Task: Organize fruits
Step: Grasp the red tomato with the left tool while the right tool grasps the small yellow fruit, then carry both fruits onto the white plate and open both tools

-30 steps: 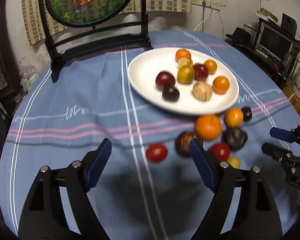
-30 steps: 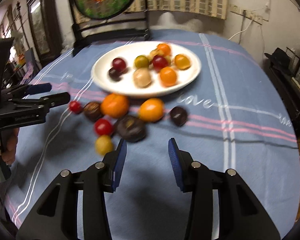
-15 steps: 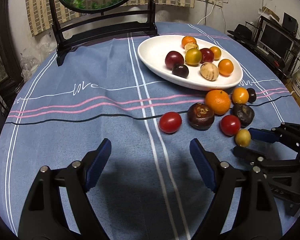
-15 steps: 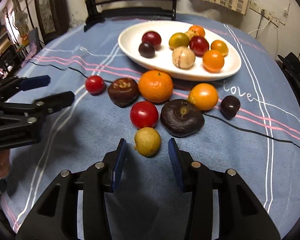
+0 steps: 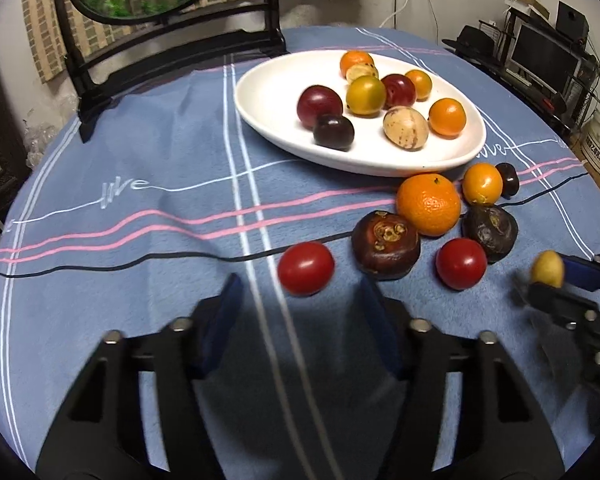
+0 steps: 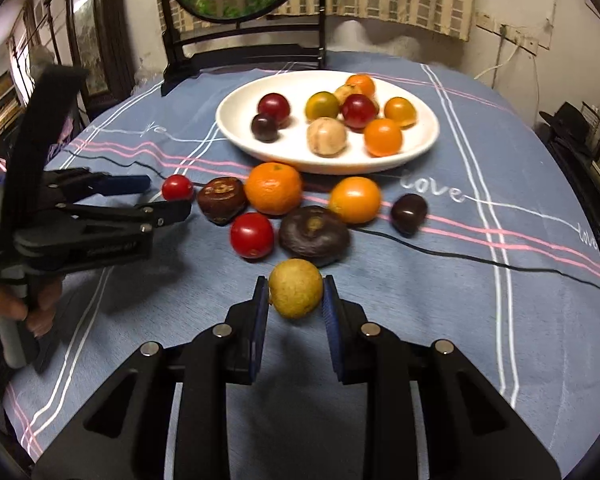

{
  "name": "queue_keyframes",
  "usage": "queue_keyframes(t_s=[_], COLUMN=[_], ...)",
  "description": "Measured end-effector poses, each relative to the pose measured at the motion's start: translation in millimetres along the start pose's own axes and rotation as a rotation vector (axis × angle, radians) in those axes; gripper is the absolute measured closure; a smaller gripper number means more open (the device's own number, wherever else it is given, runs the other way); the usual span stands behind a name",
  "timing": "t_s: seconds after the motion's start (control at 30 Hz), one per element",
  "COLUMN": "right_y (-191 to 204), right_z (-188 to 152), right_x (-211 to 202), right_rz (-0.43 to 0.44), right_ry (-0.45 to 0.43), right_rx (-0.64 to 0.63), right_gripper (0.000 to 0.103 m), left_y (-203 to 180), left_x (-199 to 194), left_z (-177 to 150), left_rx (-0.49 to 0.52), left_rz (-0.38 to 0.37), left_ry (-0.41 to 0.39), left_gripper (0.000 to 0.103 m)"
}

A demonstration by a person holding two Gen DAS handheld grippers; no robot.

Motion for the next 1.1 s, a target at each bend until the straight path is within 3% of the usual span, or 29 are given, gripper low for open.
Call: queue_keyframes(t_s=[0.07, 0.13, 0.43, 0.73, 0.9, 1.03, 1.1], right_y=[-8.9, -15.9, -28.4, -23.2, -14.5, -13.1, -13.6], right_z=[0.6, 1.1, 11.1, 72.3, 111.2, 128.4, 135.3], right_x=[-2.4, -3.9, -15.4, -31.2, -6.9, 24.3, 40.2], right_rz=[-0.003, -0.006, -0.007, 0.002, 0.032, 0.007, -0.013], right_ry=[-0.006, -0.01, -0.046, -0.168, -0.173, -0.15, -0.151], right_rx=[0.012, 0.024, 0.037, -0.002, -0.019, -0.045, -0.061], right_gripper=[0.076, 0.076, 0.076, 0.076, 0.076, 0.075, 0.07], left_y=[0.0, 0.2, 0.9, -2.7, -4.5, -3.6, -3.5], left_x=[7.8, 9.8, -11.9, -35.8, -21.3, 3.4, 17.9], left_z=[1.0, 3.6, 12.6, 71.3, 109.8, 126.9, 131.9], left_rx=[-0.003, 0.001, 0.006, 0.013, 0.014, -0.001, -0.003], left_rz=[-0.014, -0.021, -0.012, -0.033, -0.03, -0.03, -0.018], left_ry=[0.013, 0.0, -0.035, -0.112, -0.132, -0.11, -0.094], left_gripper=[0.068, 0.073, 0.073, 0.073, 0.073, 0.073, 0.072])
Point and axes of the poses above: each gripper's, at about its wrist camera, not at the fingertips, and x roughly the way its jaws point, y to its left, z to its top, the point moved 10 cm from there along x, roughly the way its jaws point, and after that the axes turned 13 degrees about x, right-handed, at the moved point
